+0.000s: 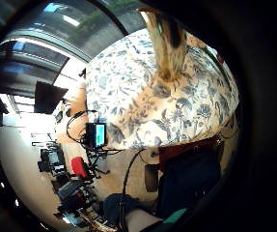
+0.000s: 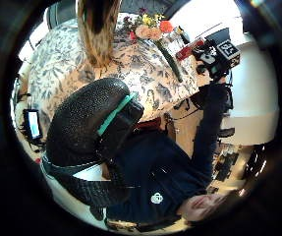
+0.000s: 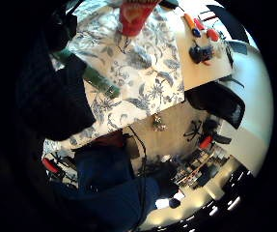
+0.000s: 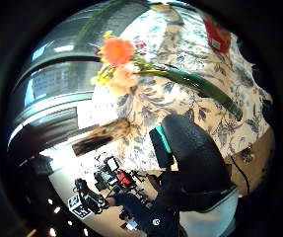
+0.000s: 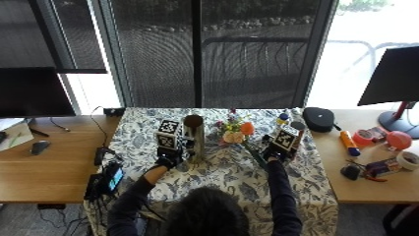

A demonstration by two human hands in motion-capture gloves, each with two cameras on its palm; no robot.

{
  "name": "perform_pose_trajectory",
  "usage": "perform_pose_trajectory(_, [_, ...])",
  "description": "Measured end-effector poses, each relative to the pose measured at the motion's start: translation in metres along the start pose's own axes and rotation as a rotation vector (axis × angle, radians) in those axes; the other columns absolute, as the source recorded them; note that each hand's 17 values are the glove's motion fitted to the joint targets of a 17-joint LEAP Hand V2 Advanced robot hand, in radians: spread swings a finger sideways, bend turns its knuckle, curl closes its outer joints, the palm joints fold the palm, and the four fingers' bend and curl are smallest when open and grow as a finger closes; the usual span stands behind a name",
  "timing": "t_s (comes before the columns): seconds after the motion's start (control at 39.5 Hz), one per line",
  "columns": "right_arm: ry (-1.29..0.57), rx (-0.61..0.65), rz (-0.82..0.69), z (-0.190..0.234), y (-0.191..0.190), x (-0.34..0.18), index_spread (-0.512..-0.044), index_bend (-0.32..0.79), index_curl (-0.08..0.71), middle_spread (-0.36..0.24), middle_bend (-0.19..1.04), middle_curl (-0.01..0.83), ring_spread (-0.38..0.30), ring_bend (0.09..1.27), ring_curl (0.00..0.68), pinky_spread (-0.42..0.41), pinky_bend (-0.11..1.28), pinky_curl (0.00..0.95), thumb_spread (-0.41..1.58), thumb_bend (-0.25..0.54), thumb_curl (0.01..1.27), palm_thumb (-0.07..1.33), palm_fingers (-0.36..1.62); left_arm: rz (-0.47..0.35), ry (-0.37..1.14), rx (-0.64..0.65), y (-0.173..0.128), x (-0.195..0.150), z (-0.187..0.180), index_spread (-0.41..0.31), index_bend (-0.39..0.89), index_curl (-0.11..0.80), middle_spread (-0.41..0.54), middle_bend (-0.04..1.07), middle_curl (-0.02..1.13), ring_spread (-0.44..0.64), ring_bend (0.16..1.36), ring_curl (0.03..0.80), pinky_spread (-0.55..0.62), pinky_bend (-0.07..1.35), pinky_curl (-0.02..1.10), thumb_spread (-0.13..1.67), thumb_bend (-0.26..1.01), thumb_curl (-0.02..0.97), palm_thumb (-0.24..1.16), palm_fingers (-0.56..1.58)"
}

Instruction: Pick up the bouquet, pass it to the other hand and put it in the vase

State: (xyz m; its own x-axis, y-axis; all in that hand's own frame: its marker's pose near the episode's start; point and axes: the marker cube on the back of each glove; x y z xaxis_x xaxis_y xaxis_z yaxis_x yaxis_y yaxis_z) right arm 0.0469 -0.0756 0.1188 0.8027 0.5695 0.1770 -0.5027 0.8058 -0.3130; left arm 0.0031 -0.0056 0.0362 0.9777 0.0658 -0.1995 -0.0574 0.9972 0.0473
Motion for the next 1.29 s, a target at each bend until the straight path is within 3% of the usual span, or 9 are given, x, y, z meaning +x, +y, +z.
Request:
perform_pose_trajectory(0.18, [-0.006, -0.22, 0.094, 0.047, -0.016, 0.021, -0.174, 0.03, 0.049, 0.018, 0.25, 0.377, -0.02, 0.68, 0.369, 0.075, 0.83, 0.392, 1.18, 0.01, 0.27, 0.55, 0.51, -0.008, 0.008, -0.007, 0.004, -0.002, -0.005, -0.001, 0.17, 0.313, 0.299, 0.17, 0.25, 0.39, 0.55, 0.244, 0.31, 0.45, 0.33, 1.11, -0.02, 0.245, 0.14, 0.12])
perform_pose_trajectory(0.33, [0.003, 0.039, 0.145, 0.064, -0.034, 0.033, -0.157, 0.06, 0.059, 0.02, 0.26, 0.391, -0.026, 0.68, 0.371, 0.093, 0.8, 0.382, 1.15, -0.008, 0.29, 0.58, 0.51, -0.002, 0.003, -0.006, 0.002, 0.002, -0.001, -0.001, 0.16, 0.32, 0.299, 0.17, 0.26, 0.38, 0.55, 0.249, 0.31, 0.45, 0.33, 1.12, -0.02, 0.251, 0.14, 0.12])
perform_pose_trajectory(0.61, [0.073, -0.003, 0.194, 0.103, -0.04, 0.029, -0.152, 0.07, 0.074, -0.021, 0.35, 0.428, -0.081, 0.69, 0.378, 0.096, 0.73, 0.355, 1.14, 0.0, 0.32, 0.67, 0.58, 0.023, -0.008, 0.002, -0.002, 0.006, 0.006, -0.001, 0.16, 0.328, 0.299, 0.17, 0.26, 0.38, 0.55, 0.256, 0.31, 0.45, 0.34, 1.12, -0.02, 0.257, 0.15, 0.12])
perform_pose_trajectory(0.73, [0.165, 0.009, 0.21, 0.106, -0.037, 0.022, -0.171, 0.14, 0.121, -0.041, 0.37, 0.439, -0.114, 0.64, 0.37, 0.073, 0.67, 0.338, 1.16, 0.041, 0.35, 0.79, 0.67, 0.022, -0.01, -0.006, -0.002, 0.005, 0.007, -0.001, 0.16, 0.331, 0.299, 0.17, 0.27, 0.38, 0.55, 0.259, 0.31, 0.45, 0.34, 1.12, -0.02, 0.258, 0.15, 0.12])
perform_pose_trajectory(0.79, [0.186, -0.007, 0.233, 0.106, -0.035, 0.02, -0.194, 0.27, 0.176, -0.057, 0.32, 0.429, -0.143, 0.65, 0.374, 0.049, 0.6, 0.319, 1.16, 0.081, 0.37, 0.87, 0.77, 0.021, -0.014, -0.02, -0.003, 0.004, 0.01, -0.001, 0.16, 0.332, 0.3, 0.17, 0.27, 0.38, 0.55, 0.26, 0.31, 0.45, 0.34, 1.12, -0.02, 0.259, 0.15, 0.12])
perform_pose_trajectory(0.91, [0.158, 0.071, 0.223, 0.091, -0.042, 0.014, -0.207, 0.31, 0.238, -0.084, 0.28, 0.429, -0.177, 0.64, 0.383, 0.041, 0.49, 0.297, 1.18, 0.117, 0.38, 0.97, 0.88, 0.011, -0.021, -0.037, -0.002, 0.002, 0.007, -0.001, 0.16, 0.334, 0.3, 0.17, 0.27, 0.38, 0.55, 0.262, 0.31, 0.45, 0.35, 1.12, -0.02, 0.259, 0.15, 0.12])
perform_pose_trajectory(1.04, [0.04, 0.088, 0.239, 0.088, -0.043, 0.013, -0.202, 0.23, 0.262, -0.146, 0.47, 0.486, -0.207, 0.59, 0.378, 0.025, 0.32, 0.263, 1.2, 0.133, 0.38, 1.02, 1.05, 0.003, -0.024, -0.04, 0.0, 0.001, 0.005, -0.001, 0.16, 0.336, 0.3, 0.17, 0.27, 0.39, 0.55, 0.261, 0.3, 0.46, 0.35, 1.12, -0.02, 0.262, 0.16, 0.12])
perform_pose_trajectory(1.22, [-0.057, 0.318, 0.251, 0.073, -0.051, 0.022, -0.204, 0.15, 0.288, -0.176, 0.49, 0.521, -0.219, 0.66, 0.428, -0.12, 0.33, 0.308, 1.25, 0.133, 0.37, 1.04, 1.16, 0.001, -0.021, -0.047, -0.002, 0.001, 0.004, -0.001, 0.16, 0.337, 0.3, 0.17, 0.27, 0.39, 0.55, 0.261, 0.3, 0.46, 0.35, 1.12, -0.02, 0.263, 0.16, 0.12])
perform_pose_trajectory(1.29, [-0.202, 0.341, 0.138, 0.059, -0.044, 0.011, -0.21, 0.15, 0.298, -0.183, 0.49, 0.532, -0.22, 0.69, 0.447, -0.157, 0.35, 0.327, 1.26, 0.129, 0.36, 1.04, 1.16, 0.008, -0.006, -0.05, -0.005, 0.003, 0.001, -0.001, 0.16, 0.338, 0.3, 0.17, 0.27, 0.39, 0.55, 0.262, 0.3, 0.47, 0.35, 1.12, -0.02, 0.264, 0.16, 0.12])
